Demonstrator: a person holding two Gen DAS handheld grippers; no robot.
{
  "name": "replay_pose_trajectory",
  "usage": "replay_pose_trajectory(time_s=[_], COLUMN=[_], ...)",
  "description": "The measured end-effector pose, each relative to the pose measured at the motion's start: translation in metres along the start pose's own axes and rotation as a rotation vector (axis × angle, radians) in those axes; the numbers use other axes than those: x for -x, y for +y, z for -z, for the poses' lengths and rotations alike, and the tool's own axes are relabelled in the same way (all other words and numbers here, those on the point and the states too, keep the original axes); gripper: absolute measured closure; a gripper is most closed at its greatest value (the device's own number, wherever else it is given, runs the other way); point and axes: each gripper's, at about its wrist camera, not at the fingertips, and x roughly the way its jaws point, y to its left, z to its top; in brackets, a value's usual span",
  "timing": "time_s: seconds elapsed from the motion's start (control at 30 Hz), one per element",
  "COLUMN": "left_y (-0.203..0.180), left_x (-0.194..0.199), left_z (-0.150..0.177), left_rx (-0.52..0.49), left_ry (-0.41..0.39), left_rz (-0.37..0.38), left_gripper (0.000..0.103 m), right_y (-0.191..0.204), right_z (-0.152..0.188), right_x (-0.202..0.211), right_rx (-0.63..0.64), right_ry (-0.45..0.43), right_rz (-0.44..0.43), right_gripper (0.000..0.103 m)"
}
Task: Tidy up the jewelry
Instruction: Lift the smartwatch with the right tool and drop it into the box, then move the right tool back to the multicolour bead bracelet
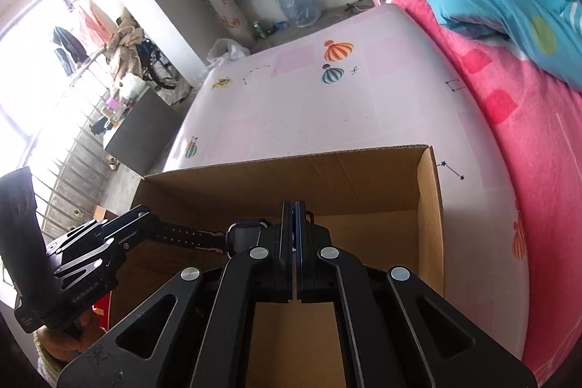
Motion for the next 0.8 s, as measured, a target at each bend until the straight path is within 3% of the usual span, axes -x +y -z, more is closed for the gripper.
replay_pose_trajectory(time_s=[0.1, 0.3, 0.43, 0.5, 0.57, 0.67, 0.8], left_y=[0.005, 0.025, 0.040, 0.046, 0.050, 0.050, 0.035], left_x=[-0.003, 0.046, 0.107, 0.135, 0.152, 0.153, 0.105], left_z=[0.000, 0.028, 0.070, 0.099, 0.127, 0.167, 0.206], left_rx=[0.010, 0.076, 0.095, 0.097, 0.101, 0.117, 0.113], left_ry=[-0.002, -0.114, -0.225, -0.281, -0.307, -0.275, -0.095], left_rz=[-0.025, 0.034, 0.047, 0.023, -0.010, -0.079, -0.119], left_gripper=[0.071, 0.050, 0.036, 0.025, 0.020, 0.017, 0.016], right_y=[0.000, 0.004, 0.010, 0.012, 0.013, 0.014, 0.020], right_z=[0.002, 0.028, 0.071, 0.100, 0.129, 0.168, 0.203], right_x=[-0.003, 0.053, 0.113, 0.138, 0.152, 0.149, 0.107], right_rx=[0.008, 0.057, 0.117, 0.149, 0.160, 0.134, 0.063], right_ry=[0.016, -0.100, -0.208, -0.253, -0.279, -0.258, -0.135], right_rz=[0.020, 0.003, -0.068, -0.111, -0.162, -0.200, -0.190], right_gripper=[0.100, 0.097, 0.086, 0.078, 0.072, 0.069, 0.068])
